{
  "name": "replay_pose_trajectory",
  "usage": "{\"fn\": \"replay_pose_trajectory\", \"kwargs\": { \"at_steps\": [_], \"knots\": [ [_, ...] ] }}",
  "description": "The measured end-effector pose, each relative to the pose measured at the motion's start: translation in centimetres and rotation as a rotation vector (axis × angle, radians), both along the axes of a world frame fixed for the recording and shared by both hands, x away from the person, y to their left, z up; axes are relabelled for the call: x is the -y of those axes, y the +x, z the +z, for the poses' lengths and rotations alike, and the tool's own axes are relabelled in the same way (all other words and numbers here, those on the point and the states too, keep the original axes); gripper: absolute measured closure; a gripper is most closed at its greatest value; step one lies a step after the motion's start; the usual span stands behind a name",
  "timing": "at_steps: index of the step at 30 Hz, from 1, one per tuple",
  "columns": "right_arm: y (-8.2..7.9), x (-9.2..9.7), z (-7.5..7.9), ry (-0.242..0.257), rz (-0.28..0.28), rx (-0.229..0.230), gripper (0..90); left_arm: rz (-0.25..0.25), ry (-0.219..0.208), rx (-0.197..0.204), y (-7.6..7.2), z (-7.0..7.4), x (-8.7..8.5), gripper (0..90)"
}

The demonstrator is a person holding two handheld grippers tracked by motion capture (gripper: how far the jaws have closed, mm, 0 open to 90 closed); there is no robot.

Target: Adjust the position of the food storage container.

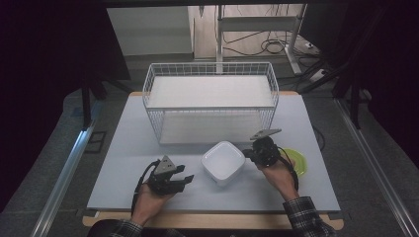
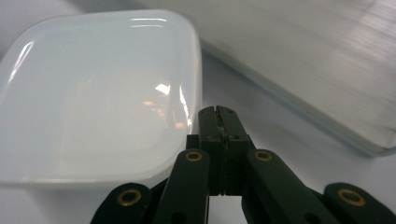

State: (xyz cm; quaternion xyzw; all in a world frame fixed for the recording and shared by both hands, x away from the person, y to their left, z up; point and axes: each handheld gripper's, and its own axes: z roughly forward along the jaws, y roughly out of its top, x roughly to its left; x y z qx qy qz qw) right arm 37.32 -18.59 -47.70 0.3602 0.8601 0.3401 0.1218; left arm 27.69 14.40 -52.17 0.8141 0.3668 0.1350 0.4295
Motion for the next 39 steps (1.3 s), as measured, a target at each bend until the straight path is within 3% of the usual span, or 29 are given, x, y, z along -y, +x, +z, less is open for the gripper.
{"fn": "replay_pose_trajectory", "kwargs": {
  "at_steps": [3, 5, 10, 17, 24, 35, 37, 38, 39],
  "knots": [
    [-0.5, -0.2, -0.1, 0.017, 0.009, -0.017, 89.8, 0.005, 0.015, -0.005, 0.1, -0.1, 0.2, 51.6],
    [-1.6, -0.9, -0.3, 0.047, 0.056, -0.050, 89.8, 0.021, 0.018, -0.017, 0.4, -0.3, 0.2, 53.8],
    [-2.9, -2.2, -0.5, 0.049, 0.103, -0.055, 89.8, 0.052, 0.019, -0.042, 0.9, -0.5, -0.2, 61.5],
    [-3.7, -2.4, -0.8, 0.080, 0.116, -0.083, 89.8, 0.079, 0.007, -0.060, 1.5, -0.7, -0.4, 71.4],
    [-5.0, -2.0, -0.8, 0.097, 0.120, -0.098, 89.8, 0.082, 0.007, -0.061, 2.1, -0.8, 0.1, 73.0],
    [-6.5, -1.8, -0.7, 0.070, 0.139, -0.063, 89.7, 0.085, 0.000, -0.060, 2.4, -0.6, 0.2, 68.6],
    [-6.7, -1.7, -0.6, 0.034, 0.138, -0.018, 88.8, 0.088, -0.016, -0.049, 2.1, 0.0, -0.3, 62.7],
    [-6.7, -1.7, -0.6, 0.034, 0.138, -0.018, 88.8, 0.088, -0.016, -0.049, 2.1, 0.0, -0.3, 60.7],
    [-6.9, -1.3, -0.4, 0.029, 0.139, 0.006, 83.1, 0.093, -0.001, -0.025, 1.6, 0.5, -0.9, 57.5]
  ]
}}
